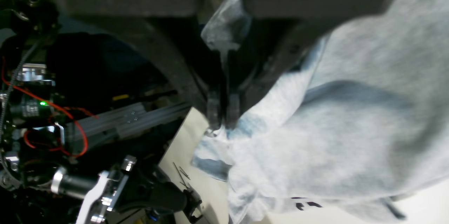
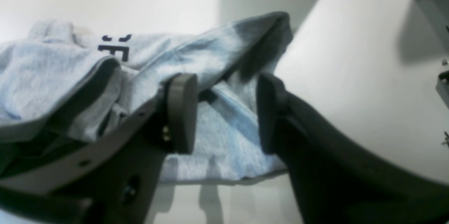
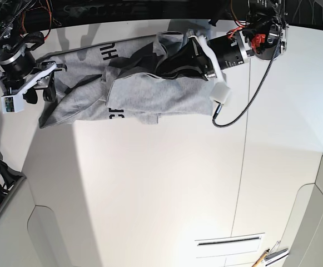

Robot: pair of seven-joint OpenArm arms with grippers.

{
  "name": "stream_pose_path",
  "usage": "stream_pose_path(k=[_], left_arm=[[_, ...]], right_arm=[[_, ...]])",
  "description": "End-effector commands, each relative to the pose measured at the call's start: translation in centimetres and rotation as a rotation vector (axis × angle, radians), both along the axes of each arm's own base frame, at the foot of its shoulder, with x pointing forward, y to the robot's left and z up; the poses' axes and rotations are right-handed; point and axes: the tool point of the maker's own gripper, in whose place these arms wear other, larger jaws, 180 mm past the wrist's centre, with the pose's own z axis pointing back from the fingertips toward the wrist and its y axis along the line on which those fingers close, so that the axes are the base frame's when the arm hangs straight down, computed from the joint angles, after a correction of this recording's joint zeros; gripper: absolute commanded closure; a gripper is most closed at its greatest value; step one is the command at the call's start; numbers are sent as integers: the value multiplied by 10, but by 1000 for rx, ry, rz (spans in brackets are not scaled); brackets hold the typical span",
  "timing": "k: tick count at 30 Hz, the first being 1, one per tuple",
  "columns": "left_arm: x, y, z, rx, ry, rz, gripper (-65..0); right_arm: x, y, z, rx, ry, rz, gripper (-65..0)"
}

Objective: Fold the T-shirt properly
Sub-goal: 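Fold the held end with the left gripper toward the right gripper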

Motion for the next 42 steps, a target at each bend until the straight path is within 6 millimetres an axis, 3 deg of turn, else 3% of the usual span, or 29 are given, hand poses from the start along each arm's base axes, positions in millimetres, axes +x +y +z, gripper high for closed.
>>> stream_pose_path(k=[1,10,24,32,33,36,42], left_arm=[[5,-6,13,-35,-48,11,0],[16,-36,18,-46,-111,66,0],[36,-40,26,-36,-191,159,0],[35,-41,23,-16,-184,139,0],[31,-44,20,-7,-170,114,-25],[15,-54,15,-6,-126,24,-209],[3,-66,26,-83,-105,-38,-229]], right_arm=[[5,-1,10,-1,-42,1,-276],[5,-1,10,1,-43,1,-276],[7,3,12,26,-55,8,-276],[7,3,12,26,-56,8,-276],[7,3,12,26,-56,8,-276],[7,4,12,28,-57,9,-276],[7,4,13,31,-58,10,-276]])
